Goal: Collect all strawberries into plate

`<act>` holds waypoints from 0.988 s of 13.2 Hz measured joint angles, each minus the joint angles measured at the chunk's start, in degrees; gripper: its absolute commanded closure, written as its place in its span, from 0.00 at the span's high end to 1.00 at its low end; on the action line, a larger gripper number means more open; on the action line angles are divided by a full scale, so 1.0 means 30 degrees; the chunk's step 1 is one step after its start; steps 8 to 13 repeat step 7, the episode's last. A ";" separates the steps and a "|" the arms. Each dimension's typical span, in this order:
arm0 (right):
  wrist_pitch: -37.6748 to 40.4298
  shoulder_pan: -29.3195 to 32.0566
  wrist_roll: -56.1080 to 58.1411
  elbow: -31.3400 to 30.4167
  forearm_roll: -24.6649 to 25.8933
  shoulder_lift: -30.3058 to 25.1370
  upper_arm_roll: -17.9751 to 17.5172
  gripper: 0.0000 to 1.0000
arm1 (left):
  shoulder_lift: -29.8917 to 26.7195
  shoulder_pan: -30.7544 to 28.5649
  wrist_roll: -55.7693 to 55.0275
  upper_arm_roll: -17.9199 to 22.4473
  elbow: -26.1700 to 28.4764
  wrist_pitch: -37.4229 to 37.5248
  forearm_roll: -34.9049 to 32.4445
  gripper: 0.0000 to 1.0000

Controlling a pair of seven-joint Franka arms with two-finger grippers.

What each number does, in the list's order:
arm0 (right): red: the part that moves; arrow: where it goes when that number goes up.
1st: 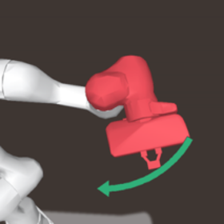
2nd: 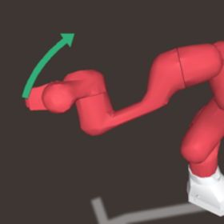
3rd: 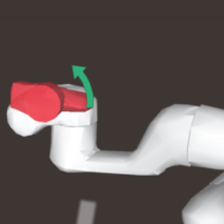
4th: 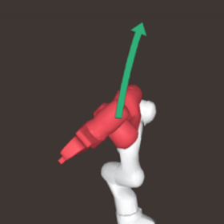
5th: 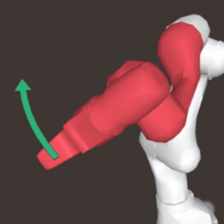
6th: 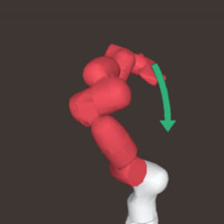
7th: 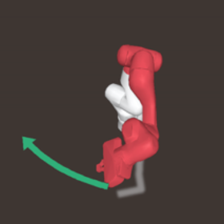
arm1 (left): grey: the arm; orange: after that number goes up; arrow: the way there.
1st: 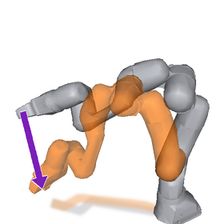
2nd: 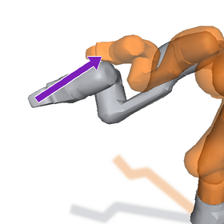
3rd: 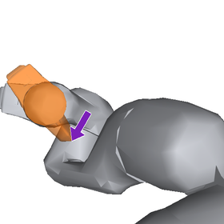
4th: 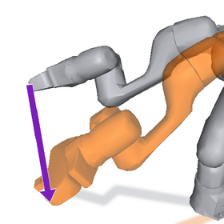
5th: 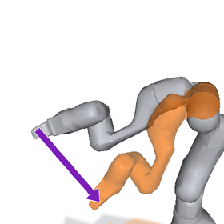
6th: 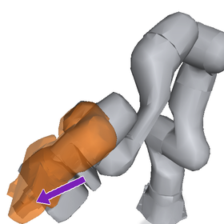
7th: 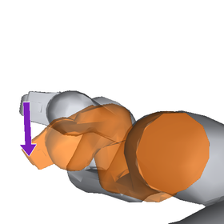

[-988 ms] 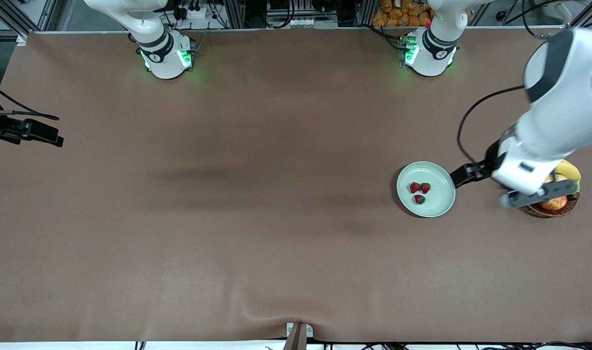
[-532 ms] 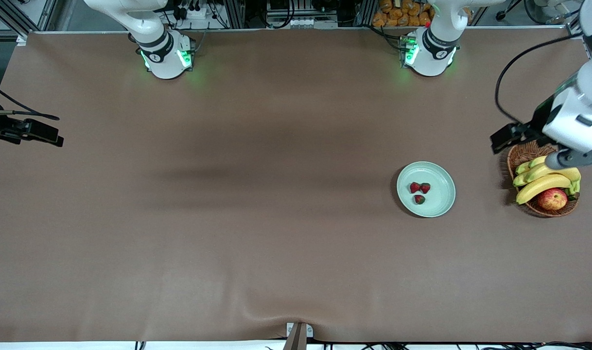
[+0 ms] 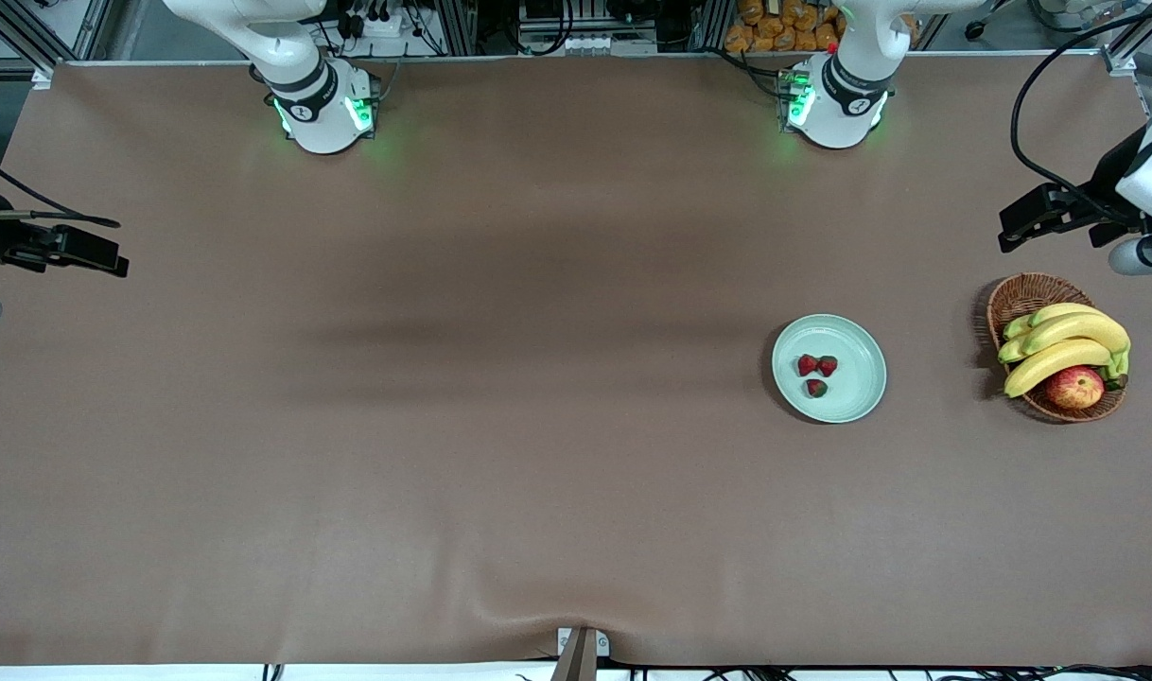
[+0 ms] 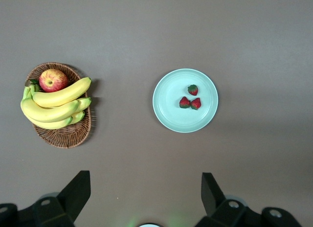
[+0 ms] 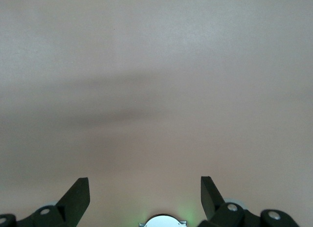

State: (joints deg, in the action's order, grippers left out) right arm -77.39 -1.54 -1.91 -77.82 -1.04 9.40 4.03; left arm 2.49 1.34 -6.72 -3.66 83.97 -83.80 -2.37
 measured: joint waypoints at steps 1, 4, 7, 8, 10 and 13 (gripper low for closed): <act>0.0004 0.0000 0.0000 0.0000 0.0001 0.0000 0.0002 1.00 | 0.0000 0.0003 0.0002 0.0009 0.0062 -0.0134 0.0000 1.00; 0.0003 0.0000 0.0000 0.0000 0.0004 0.0000 0.0011 1.00 | -0.0001 0.0014 0.0002 0.0008 0.0102 -0.0245 0.0000 1.00; 0.0011 0.0000 0.0000 0.0000 0.0004 0.0000 0.0010 1.00 | -0.0001 0.0049 0.0002 0.0008 0.0102 -0.0275 0.0000 1.00; 0.0011 0.0000 0.0000 0.0000 0.0004 0.0000 0.0010 1.00 | -0.0001 0.0049 0.0002 0.0008 0.0102 -0.0275 0.0000 1.00; 0.0011 0.0000 0.0000 0.0000 0.0004 0.0000 0.0010 1.00 | -0.0001 0.0049 0.0002 0.0008 0.0102 -0.0275 0.0000 1.00; 0.0011 0.0000 0.0000 0.0000 0.0004 0.0000 0.0010 1.00 | -0.0001 0.0049 0.0002 0.0008 0.0102 -0.0275 0.0000 1.00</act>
